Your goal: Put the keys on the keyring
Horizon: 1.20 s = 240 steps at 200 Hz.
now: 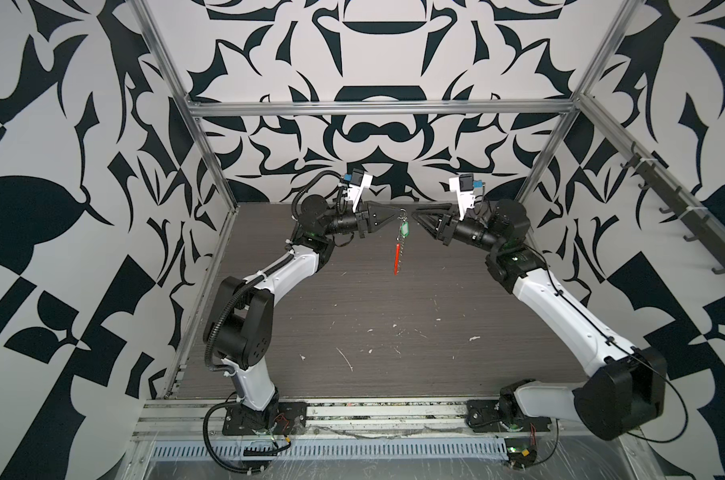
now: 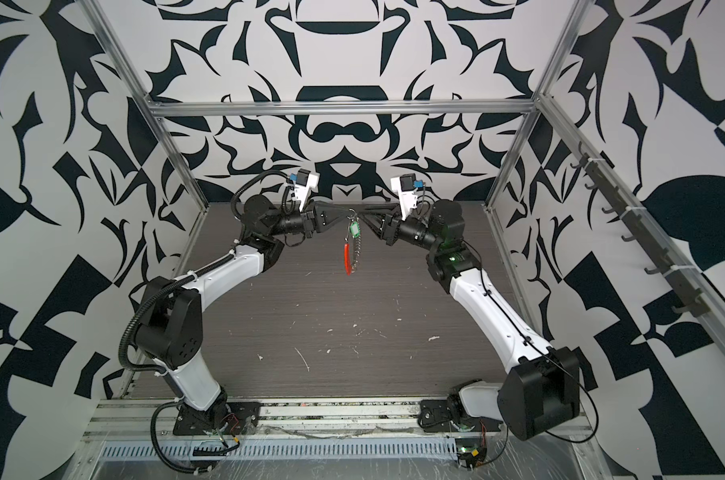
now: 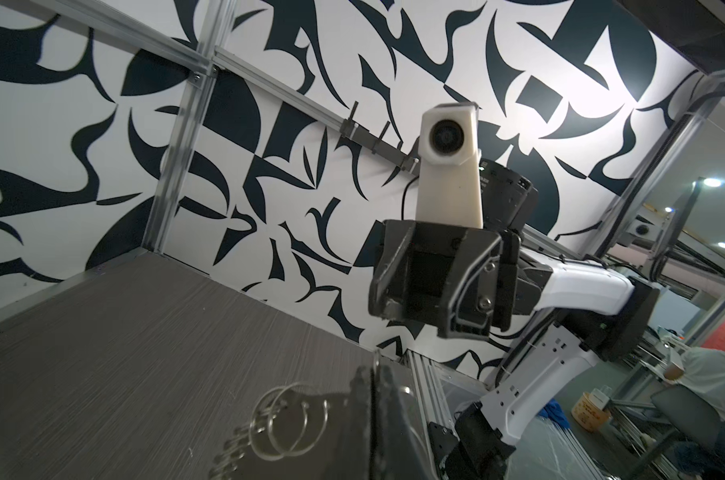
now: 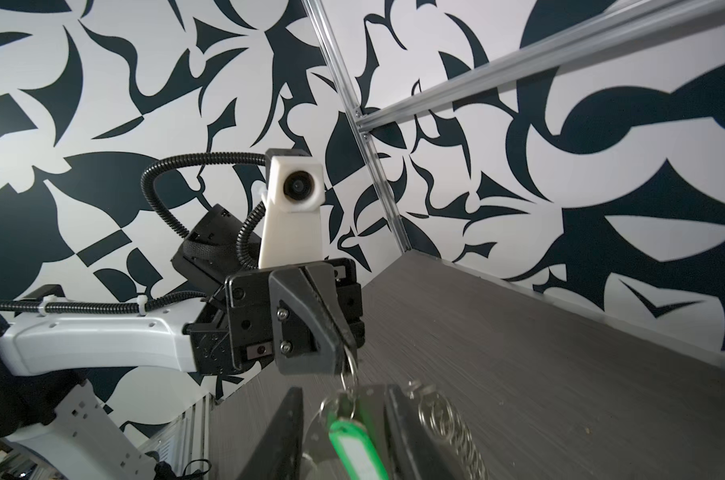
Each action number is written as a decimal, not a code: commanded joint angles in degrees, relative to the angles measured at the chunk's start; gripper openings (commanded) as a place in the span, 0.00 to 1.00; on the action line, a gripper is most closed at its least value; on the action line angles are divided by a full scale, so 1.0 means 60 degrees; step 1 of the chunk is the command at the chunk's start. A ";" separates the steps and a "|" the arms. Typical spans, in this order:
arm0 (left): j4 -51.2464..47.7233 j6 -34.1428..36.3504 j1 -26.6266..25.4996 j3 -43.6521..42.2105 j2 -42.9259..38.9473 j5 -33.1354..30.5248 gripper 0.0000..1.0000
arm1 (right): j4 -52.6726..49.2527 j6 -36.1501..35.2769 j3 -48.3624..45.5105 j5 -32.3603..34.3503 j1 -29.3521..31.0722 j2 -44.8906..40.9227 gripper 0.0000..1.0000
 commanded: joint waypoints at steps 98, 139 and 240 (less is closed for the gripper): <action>0.2391 -0.1358 -0.0049 -0.0092 -0.0188 -0.0870 0.00 | 0.2361 0.1511 0.0520 -0.1306 0.0132 0.1352 0.43; 0.2391 -0.1360 -0.0076 -0.0039 -0.0130 -0.0882 0.00 | 0.2846 0.1896 0.0635 -0.1422 0.0512 0.1577 0.42; 0.2530 -0.1405 -0.0098 0.0017 -0.0049 -0.1008 0.00 | 0.2748 0.1952 0.0496 -0.1445 0.0758 0.1339 0.26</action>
